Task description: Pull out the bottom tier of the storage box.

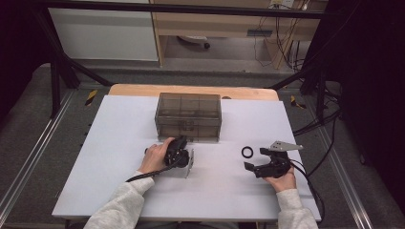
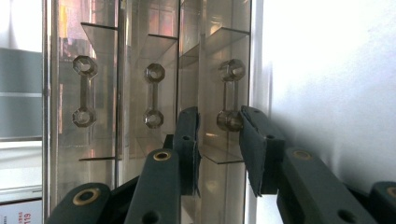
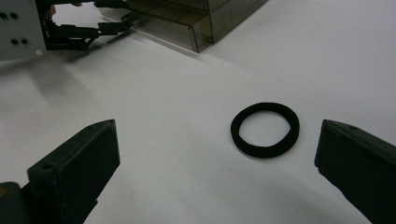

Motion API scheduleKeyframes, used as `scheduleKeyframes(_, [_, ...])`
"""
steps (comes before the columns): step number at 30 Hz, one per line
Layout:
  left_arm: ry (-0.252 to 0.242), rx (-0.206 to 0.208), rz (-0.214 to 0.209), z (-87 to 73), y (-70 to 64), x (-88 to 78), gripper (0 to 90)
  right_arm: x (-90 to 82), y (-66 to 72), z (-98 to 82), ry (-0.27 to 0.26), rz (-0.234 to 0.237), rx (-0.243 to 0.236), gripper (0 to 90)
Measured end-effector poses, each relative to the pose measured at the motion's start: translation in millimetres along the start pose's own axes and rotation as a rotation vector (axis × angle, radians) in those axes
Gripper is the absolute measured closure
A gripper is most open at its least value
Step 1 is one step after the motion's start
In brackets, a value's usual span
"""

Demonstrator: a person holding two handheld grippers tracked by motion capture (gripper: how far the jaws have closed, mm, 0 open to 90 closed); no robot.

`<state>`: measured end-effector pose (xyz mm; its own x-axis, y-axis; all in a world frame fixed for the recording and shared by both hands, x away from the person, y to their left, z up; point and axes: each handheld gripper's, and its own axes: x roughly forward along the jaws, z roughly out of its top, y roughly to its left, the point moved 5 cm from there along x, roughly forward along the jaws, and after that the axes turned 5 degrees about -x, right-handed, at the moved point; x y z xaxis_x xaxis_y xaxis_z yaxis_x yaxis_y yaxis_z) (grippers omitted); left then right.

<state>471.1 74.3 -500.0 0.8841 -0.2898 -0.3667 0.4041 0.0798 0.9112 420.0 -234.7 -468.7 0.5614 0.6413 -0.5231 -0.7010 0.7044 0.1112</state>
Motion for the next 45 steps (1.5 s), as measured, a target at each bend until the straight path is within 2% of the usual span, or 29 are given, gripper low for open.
scheduleKeyframes(16, [-0.007,-0.005,-0.002,0.6,-3.3,-6.9,68.2,1.0,1.2,-0.4,0.005,0.001,0.012,0.5])
scheduleKeyframes(45, [-0.009,-0.003,-0.002,2.1,-7.4,-15.8,68.3,0.2,1.0,-0.4,0.002,0.004,0.004,0.4])
